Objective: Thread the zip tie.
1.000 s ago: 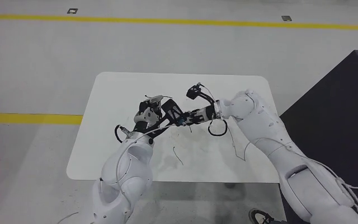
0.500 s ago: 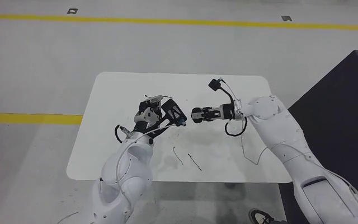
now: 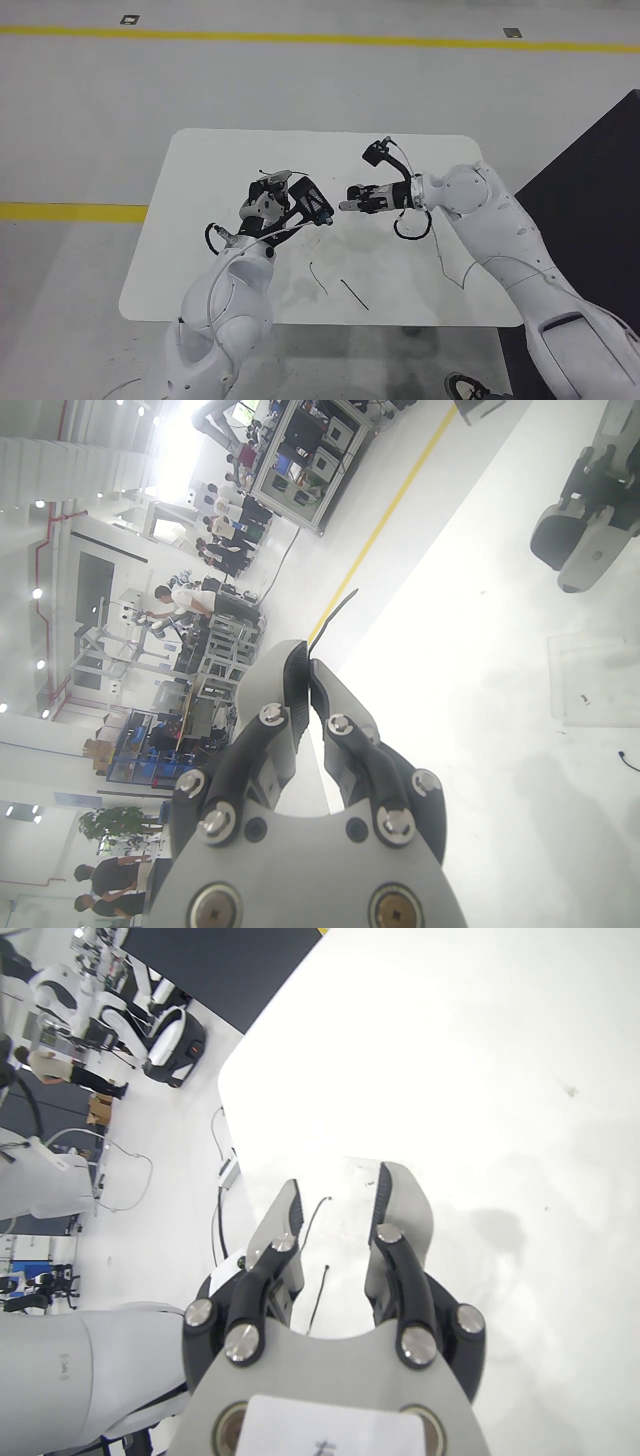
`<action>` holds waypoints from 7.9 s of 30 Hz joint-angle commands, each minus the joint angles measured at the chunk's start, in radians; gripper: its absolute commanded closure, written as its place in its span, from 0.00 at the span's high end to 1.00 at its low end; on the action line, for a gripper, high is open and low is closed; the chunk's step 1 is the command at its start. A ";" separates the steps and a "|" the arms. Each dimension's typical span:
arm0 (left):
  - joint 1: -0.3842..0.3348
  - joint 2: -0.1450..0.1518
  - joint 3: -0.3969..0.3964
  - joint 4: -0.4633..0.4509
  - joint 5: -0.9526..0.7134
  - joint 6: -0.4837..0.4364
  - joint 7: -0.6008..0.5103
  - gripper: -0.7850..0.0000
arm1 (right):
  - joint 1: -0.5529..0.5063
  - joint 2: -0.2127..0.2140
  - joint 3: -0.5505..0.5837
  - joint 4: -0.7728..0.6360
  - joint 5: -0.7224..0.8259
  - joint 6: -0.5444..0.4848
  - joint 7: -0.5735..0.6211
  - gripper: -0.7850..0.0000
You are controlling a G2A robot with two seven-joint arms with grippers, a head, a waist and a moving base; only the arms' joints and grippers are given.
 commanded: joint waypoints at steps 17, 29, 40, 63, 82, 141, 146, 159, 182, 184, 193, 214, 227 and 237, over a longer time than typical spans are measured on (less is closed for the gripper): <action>0.000 0.000 0.000 0.000 0.000 0.000 0.000 0.00 | -0.084 0.067 0.008 -0.397 -0.015 0.456 0.505 1.00; 0.000 0.000 0.000 0.000 0.000 0.000 0.000 0.00 | -0.017 0.046 -0.238 -0.384 -0.252 0.697 0.505 1.00; 0.021 0.000 -0.038 -0.006 0.016 0.025 0.026 0.00 | 0.069 0.020 -0.470 -0.468 -0.363 0.865 0.505 0.93; 0.026 -0.001 -0.036 -0.007 0.029 0.018 0.026 0.00 | 0.094 -0.037 -0.592 -0.380 -0.364 0.897 0.499 0.42; 0.026 -0.001 -0.036 -0.007 0.029 0.018 0.026 0.00 | 0.098 -0.098 -0.588 -0.288 -0.376 0.863 0.502 0.33; 0.026 -0.001 -0.036 -0.007 0.029 0.018 0.026 0.00 | 0.096 -0.169 -0.547 -0.169 -0.421 0.849 0.505 0.00; 0.026 -0.001 -0.036 -0.007 0.029 0.018 0.026 0.00 | 0.104 -0.121 -0.481 -0.222 -0.371 0.812 0.505 0.00; 0.026 -0.001 -0.036 -0.007 0.029 0.018 0.026 0.00 | -0.071 0.203 -0.141 -0.424 0.107 0.351 0.505 0.00; 0.026 -0.001 -0.036 -0.007 0.029 0.018 0.026 0.00 | -0.238 0.391 -0.012 -0.702 0.213 0.219 0.316 0.00; 0.026 -0.001 -0.036 -0.007 0.029 0.018 0.026 0.00 | -0.260 0.400 0.013 -0.776 0.083 0.222 0.257 0.00; 0.026 -0.001 -0.036 -0.007 0.029 0.018 0.026 0.00 | -0.546 0.485 0.312 -1.003 -0.221 0.078 0.025 0.00; 0.026 -0.001 -0.036 -0.007 0.029 0.018 0.026 0.00 | -0.588 0.586 0.323 -0.866 0.386 0.014 0.168 0.00; 0.026 -0.001 -0.036 -0.007 0.029 0.018 0.026 0.00 | -0.575 0.579 0.272 -0.809 0.759 0.101 0.255 0.00; 0.026 -0.001 -0.036 -0.007 0.029 0.018 0.026 0.00 | -0.398 0.547 0.230 -0.501 1.056 0.351 0.505 0.00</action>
